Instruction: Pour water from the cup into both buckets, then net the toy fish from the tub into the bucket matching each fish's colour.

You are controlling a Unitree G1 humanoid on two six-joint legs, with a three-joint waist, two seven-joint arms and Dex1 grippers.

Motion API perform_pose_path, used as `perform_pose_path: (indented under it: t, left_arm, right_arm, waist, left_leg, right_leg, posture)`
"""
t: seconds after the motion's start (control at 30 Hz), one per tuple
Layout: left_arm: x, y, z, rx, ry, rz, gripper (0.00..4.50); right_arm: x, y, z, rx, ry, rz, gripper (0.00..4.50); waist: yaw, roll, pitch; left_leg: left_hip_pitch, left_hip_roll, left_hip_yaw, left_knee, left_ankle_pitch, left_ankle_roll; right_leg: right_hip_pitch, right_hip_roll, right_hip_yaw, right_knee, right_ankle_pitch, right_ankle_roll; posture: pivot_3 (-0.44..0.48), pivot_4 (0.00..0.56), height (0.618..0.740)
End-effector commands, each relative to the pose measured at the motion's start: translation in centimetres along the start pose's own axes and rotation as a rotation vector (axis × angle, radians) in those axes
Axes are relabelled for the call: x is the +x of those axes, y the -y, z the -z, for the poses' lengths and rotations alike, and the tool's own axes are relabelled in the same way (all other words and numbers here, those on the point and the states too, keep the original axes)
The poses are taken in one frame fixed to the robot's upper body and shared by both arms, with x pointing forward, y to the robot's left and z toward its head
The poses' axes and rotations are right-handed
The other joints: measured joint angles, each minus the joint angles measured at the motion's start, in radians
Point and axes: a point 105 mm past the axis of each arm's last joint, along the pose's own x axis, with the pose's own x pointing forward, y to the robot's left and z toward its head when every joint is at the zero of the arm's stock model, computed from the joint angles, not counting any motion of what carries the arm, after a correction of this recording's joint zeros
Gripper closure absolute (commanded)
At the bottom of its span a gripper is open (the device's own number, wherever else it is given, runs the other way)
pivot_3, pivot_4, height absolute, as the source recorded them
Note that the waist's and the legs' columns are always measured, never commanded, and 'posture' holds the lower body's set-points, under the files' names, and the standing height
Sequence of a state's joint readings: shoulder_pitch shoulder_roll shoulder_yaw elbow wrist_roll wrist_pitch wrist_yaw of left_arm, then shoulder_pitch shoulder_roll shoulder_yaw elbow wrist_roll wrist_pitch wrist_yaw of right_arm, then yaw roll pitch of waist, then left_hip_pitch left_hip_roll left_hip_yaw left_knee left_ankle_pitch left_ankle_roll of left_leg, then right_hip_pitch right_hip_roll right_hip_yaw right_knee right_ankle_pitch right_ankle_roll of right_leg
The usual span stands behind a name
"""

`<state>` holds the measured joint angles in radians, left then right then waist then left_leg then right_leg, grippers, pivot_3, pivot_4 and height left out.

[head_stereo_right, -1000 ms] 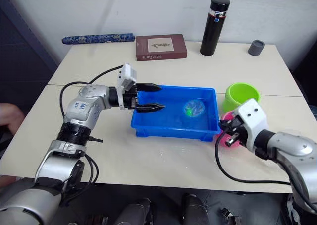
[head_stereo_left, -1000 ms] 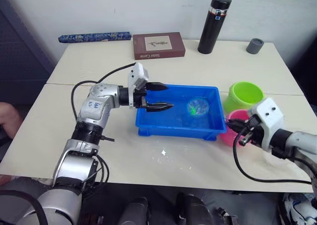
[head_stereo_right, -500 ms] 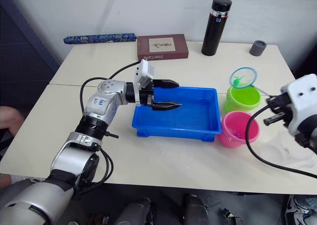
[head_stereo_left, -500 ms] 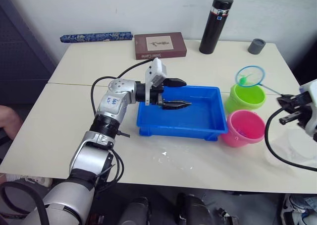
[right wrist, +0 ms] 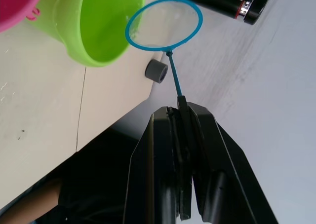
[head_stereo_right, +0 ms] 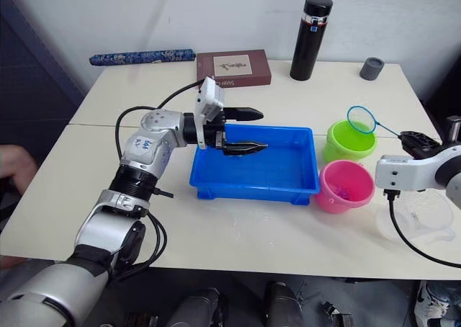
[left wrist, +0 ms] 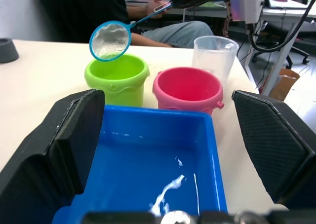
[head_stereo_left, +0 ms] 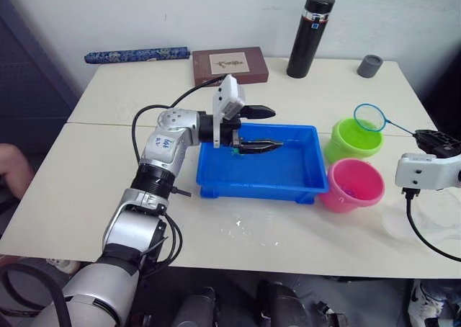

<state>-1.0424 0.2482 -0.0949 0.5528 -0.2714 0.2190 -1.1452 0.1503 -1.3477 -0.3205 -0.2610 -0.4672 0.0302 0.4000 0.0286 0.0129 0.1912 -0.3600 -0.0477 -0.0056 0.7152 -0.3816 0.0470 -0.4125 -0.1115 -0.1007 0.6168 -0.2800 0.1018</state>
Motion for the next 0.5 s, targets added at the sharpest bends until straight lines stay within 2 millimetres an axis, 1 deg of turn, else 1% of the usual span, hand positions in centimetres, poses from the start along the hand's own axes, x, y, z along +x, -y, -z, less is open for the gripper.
perform_pose_path:
  t: [0.03,0.1,0.13,0.17,0.2,0.23,0.3,0.37,0.4,0.43,0.5]
  left_arm:
    - [-0.6,-0.2,-1.0,0.038,0.018,-0.021,0.05]
    - [-1.0,-0.3,-0.8,0.036,0.007,-0.031,0.05]
    - [-2.1,-0.5,0.0,0.032,-0.029,-0.052,0.05]
    - [-3.0,-0.7,0.7,0.029,-0.064,-0.071,0.05]
    - [-3.9,-0.7,1.5,0.022,-0.099,-0.085,0.05]
    - [-4.6,-0.7,2.0,0.017,-0.121,-0.094,0.05]
    - [-6.2,-0.4,3.0,0.006,-0.172,-0.108,0.05]
    - [-7.8,-0.3,3.7,-0.014,-0.207,-0.139,0.05]
    - [-8.5,-0.1,3.9,-0.021,-0.224,-0.151,0.05]
    - [-9.4,0.2,4.3,-0.022,-0.252,-0.159,0.05]
    - [-10.4,0.8,4.7,-0.018,-0.285,-0.179,0.05]
  right_arm:
    - [0.0,1.0,0.4,0.161,-0.009,0.067,4.5]
    - [0.0,1.6,0.2,0.275,0.005,0.099,4.5]
    - [0.1,1.9,-1.0,0.538,0.071,0.115,4.5]
    - [0.2,2.2,-2.4,0.731,0.146,0.101,4.5]
    - [0.2,2.3,-3.8,0.886,0.22,0.07,4.5]
    - [0.2,2.5,-4.7,0.975,0.265,0.043,4.5]
    - [0.2,2.0,-7.1,1.123,0.347,-0.084,4.5]
    - [-0.1,1.2,-9.5,1.233,0.425,-0.221,4.5]
    - [-0.2,0.8,-10.4,1.28,0.448,-0.284,4.5]
    - [-0.2,0.1,-11.2,1.303,0.46,-0.357,4.5]
    - [-0.2,-1.2,-12.4,1.324,0.454,-0.473,4.5]
  waist:
    - [0.0,0.0,0.0]
    - [-0.002,0.0,0.0]
    - [-0.002,0.0,0.0]
    - [-0.002,-0.001,0.0]
    - [-0.011,-0.001,0.0]
    - [-0.017,0.0,0.0]
    - [-0.016,0.001,0.0]
    - [-0.012,0.001,0.0]
    - [-0.01,0.001,0.0]
    - [-0.007,0.001,0.0]
    - [0.0,0.001,0.0]
  left_leg:
    - [0.0,0.0,0.0,0.0,0.0,0.0]
    - [0.0,0.0,-0.001,0.001,0.0,0.0]
    - [0.0,0.0,-0.001,0.0,0.0,0.0]
    - [0.0,0.0,-0.001,0.0,0.0,0.0]
    - [0.001,0.001,-0.002,0.0,0.0,0.0]
    - [0.002,0.004,-0.002,0.0,-0.001,-0.002]
    - [0.003,0.005,-0.002,-0.001,-0.001,-0.003]
    - [0.003,0.005,-0.003,0.0,-0.001,-0.004]
    - [0.003,0.005,-0.004,0.0,-0.001,-0.004]
    - [0.003,0.005,-0.004,0.0,-0.001,-0.004]
    - [0.002,0.004,-0.005,0.001,-0.001,-0.003]
  right_leg:
    - [0.0,0.001,0.0,0.0,0.0,0.0]
    - [0.001,0.001,-0.001,-0.001,0.0,0.0]
    - [0.001,0.001,-0.001,-0.001,0.0,0.0]
    - [0.001,0.001,0.0,0.0,0.0,0.0]
    - [0.002,0.001,-0.001,-0.001,0.0,0.0]
    - [0.002,0.002,-0.001,-0.003,0.0,0.0]
    - [0.001,0.004,-0.001,0.0,0.0,-0.002]
    - [0.0,0.003,0.0,0.001,-0.001,-0.003]
    - [0.0,0.003,0.0,0.001,-0.001,-0.003]
    - [0.0,0.002,0.0,0.001,-0.001,-0.004]
    - [0.001,0.001,0.0,0.001,-0.001,-0.004]
  posture:
    - [0.0,0.15,0.74]
    - [0.0,0.15,0.74]
    - [0.0,0.15,0.74]
    - [0.0,0.15,0.74]
    - [0.0,0.15,0.74]
    - [0.0,0.15,0.74]
    - [0.0,0.15,0.74]
    - [0.0,0.15,0.74]
    - [0.0,0.15,0.74]
    - [0.0,0.15,0.74]
    - [0.0,0.15,0.74]
